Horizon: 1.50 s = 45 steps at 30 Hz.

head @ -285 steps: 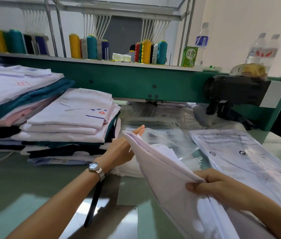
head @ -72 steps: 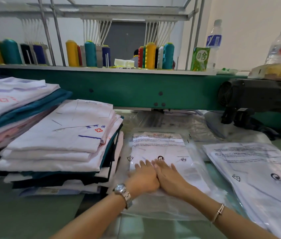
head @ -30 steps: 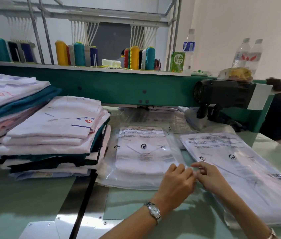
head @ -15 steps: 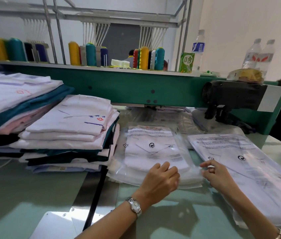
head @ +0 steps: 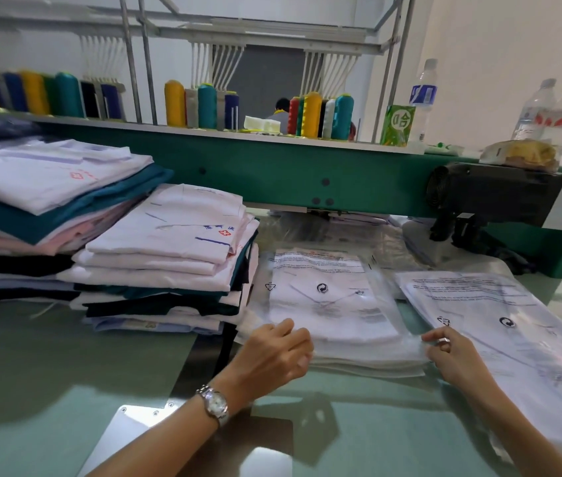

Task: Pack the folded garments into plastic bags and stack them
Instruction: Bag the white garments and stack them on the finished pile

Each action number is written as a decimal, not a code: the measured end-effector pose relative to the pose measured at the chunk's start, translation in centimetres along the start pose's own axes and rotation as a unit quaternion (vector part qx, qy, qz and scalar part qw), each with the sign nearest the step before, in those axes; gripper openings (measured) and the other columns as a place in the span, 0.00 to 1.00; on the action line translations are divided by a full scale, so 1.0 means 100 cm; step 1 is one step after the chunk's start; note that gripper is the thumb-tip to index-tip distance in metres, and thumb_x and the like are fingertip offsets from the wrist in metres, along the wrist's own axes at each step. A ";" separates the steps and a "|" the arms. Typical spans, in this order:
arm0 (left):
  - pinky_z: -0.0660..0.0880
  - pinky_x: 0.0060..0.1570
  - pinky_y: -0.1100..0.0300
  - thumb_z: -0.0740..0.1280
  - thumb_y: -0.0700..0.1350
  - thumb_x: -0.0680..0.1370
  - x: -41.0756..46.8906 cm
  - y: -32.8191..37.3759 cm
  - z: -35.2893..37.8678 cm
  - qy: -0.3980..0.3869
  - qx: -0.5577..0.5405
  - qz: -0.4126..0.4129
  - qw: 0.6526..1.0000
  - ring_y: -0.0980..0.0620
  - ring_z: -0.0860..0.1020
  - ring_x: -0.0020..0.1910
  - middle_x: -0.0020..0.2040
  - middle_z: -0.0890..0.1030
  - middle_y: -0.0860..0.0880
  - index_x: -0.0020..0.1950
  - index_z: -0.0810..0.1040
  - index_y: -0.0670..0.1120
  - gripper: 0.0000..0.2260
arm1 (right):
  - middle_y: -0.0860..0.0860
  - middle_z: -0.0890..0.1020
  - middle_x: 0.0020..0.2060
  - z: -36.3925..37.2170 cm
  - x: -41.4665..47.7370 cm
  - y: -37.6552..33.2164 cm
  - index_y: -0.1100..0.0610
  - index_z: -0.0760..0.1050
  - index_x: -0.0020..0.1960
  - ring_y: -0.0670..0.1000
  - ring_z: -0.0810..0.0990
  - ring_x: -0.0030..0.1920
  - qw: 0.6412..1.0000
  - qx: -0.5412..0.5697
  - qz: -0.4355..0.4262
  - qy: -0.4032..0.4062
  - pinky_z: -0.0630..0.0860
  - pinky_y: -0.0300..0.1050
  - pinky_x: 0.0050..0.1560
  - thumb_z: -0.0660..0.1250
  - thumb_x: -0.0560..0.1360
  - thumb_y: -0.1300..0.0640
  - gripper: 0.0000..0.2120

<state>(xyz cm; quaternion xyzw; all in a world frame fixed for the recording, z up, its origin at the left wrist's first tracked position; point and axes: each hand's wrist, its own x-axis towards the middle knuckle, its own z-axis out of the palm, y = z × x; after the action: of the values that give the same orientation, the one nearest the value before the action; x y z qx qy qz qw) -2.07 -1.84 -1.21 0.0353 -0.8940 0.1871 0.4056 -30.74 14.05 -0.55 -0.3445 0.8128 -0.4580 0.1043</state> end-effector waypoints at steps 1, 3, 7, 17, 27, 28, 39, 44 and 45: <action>0.70 0.28 0.57 0.69 0.43 0.73 -0.006 -0.004 -0.003 0.002 -0.001 -0.002 1.000 0.53 0.72 0.36 0.40 0.77 0.54 0.39 0.78 0.49 0.03 | 0.58 0.78 0.35 0.000 -0.001 0.001 0.59 0.76 0.47 0.54 0.73 0.31 1.000 -0.002 -0.002 0.001 0.67 0.43 0.33 0.63 0.74 0.71 0.09; 0.70 0.28 0.56 0.70 0.42 0.73 -0.016 -0.012 -0.008 0.007 0.002 -0.005 1.000 0.52 0.72 0.35 0.40 0.76 0.53 0.39 0.78 0.48 0.03 | 0.58 0.78 0.34 0.001 -0.003 0.001 0.56 0.76 0.46 0.54 0.73 0.30 1.000 -0.003 -0.009 0.002 0.67 0.43 0.33 0.63 0.74 0.70 0.10; 0.68 0.30 0.58 0.68 0.41 0.74 -0.031 -0.027 -0.018 0.017 0.033 0.011 0.999 0.52 0.70 0.37 0.40 0.77 0.53 0.40 0.78 0.48 0.04 | 0.57 0.78 0.34 0.001 -0.006 0.000 0.57 0.74 0.47 0.56 0.74 0.32 1.000 -0.016 -0.017 0.006 0.69 0.46 0.35 0.63 0.74 0.69 0.08; 0.71 0.31 0.59 0.69 0.42 0.76 -0.056 -0.060 -0.047 -0.012 0.060 0.009 0.998 0.53 0.73 0.37 0.42 0.78 0.53 0.40 0.79 0.48 0.05 | 0.58 0.78 0.37 0.000 -0.013 -0.002 0.57 0.72 0.49 0.56 0.75 0.34 0.999 -0.033 -0.016 -0.008 0.69 0.46 0.35 0.62 0.76 0.68 0.07; 0.75 0.40 0.57 0.67 0.46 0.74 -0.045 -0.058 -0.055 -0.082 -0.002 -0.052 0.995 0.51 0.76 0.44 0.53 0.79 0.50 0.49 0.80 0.45 0.07 | 0.54 0.78 0.41 -0.005 -0.014 -0.017 0.54 0.72 0.50 0.53 0.76 0.39 0.985 -0.161 -0.064 0.004 0.70 0.48 0.41 0.61 0.78 0.59 0.02; 0.75 0.44 0.57 0.66 0.47 0.74 -0.038 -0.054 -0.052 -0.081 -0.004 -0.062 0.995 0.50 0.77 0.47 0.54 0.79 0.49 0.51 0.80 0.44 0.10 | 0.54 0.76 0.45 -0.005 -0.012 -0.024 0.54 0.72 0.50 0.55 0.76 0.42 0.979 -0.188 -0.077 0.026 0.70 0.49 0.44 0.61 0.78 0.56 0.02; 0.72 0.59 0.55 0.56 0.37 0.80 0.049 -0.073 0.029 -0.377 0.088 -0.294 0.874 0.43 0.74 0.62 0.68 0.69 0.37 0.69 0.66 0.35 0.17 | 0.61 0.77 0.58 0.035 0.042 -0.077 0.63 0.69 0.63 0.60 0.77 0.57 0.975 -0.179 0.029 -0.128 0.72 0.49 0.55 0.59 0.78 0.57 0.16; 0.75 0.54 0.58 0.57 0.39 0.81 0.058 -0.082 0.038 -0.426 0.111 -0.318 0.839 0.46 0.78 0.58 0.61 0.77 0.41 0.63 0.74 0.39 0.13 | 0.61 0.80 0.48 0.038 0.060 -0.075 0.65 0.73 0.52 0.59 0.79 0.48 0.976 -0.156 0.069 -0.135 0.70 0.43 0.37 0.59 0.73 0.59 0.12; 0.75 0.54 0.58 0.57 0.38 0.81 0.059 -0.081 0.039 -0.430 0.116 -0.328 0.833 0.46 0.78 0.58 0.61 0.78 0.42 0.63 0.74 0.40 0.12 | 0.61 0.81 0.48 0.040 0.063 -0.075 0.65 0.73 0.52 0.58 0.79 0.46 0.977 -0.149 0.074 -0.135 0.70 0.43 0.36 0.59 0.74 0.58 0.13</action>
<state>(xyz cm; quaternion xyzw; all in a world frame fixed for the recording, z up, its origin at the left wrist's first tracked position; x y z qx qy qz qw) -7.04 -10.27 3.31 0.4501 -0.8860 0.1110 0.0109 -30.03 4.66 4.24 -0.3537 0.8736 -0.2718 0.1943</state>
